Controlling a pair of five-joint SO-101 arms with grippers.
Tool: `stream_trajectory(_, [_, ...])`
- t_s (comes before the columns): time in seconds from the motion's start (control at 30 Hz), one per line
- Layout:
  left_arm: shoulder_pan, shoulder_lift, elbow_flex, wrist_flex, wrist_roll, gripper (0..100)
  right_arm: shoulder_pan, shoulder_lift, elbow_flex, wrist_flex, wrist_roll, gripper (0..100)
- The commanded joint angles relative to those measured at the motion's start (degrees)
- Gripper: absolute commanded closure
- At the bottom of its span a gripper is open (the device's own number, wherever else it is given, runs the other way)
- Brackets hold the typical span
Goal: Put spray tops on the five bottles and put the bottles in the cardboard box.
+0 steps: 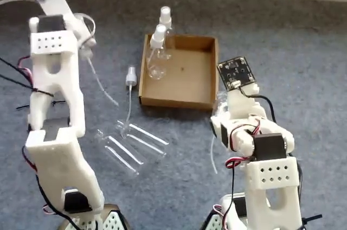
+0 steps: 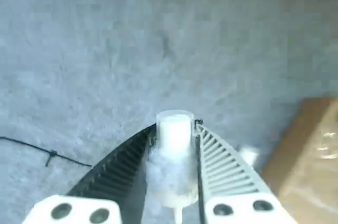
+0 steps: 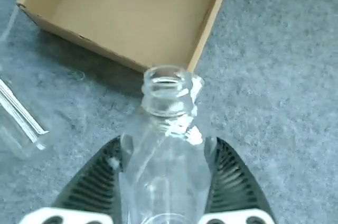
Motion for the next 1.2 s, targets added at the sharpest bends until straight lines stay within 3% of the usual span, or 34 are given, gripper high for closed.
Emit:
stream_trajectory(0.0, [0.0, -12.0, -17.7, 7.5, -3.6, 100, -4.5, -1.0, -5.4, -6.0, -0.2, 98.0])
stream_trajectory(0.27, [0.9, -27.2, -38.3, 19.5, -12.7, 100, -19.5, -1.4, -5.8, -10.7, -0.6, 98.1])
stream_trajectory(0.43, [8.7, -35.9, -39.5, 21.1, -14.1, 100, -23.2, -10.9, -0.2, -21.9, -7.0, 99.5])
stream_trajectory(0.57, [17.5, -40.2, -36.4, 20.9, -14.2, 100, -23.3, -21.1, 12.4, -32.5, -7.0, 99.5])
stream_trajectory(0.73, [27.0, -39.0, -29.5, 16.8, -14.2, 100, -23.9, -32.7, 26.9, -37.1, -7.0, 99.5])
stream_trajectory(0.93, [34.2, -37.9, -24.2, 5.8, -14.3, 100, -25.7, -38.6, 31.8, -36.7, -7.4, 99.5])
stream_trajectory(1.17, [40.2, -38.4, -9.2, -5.5, -14.4, 100, -25.5, -40.3, 32.3, -36.7, -7.4, 99.5])
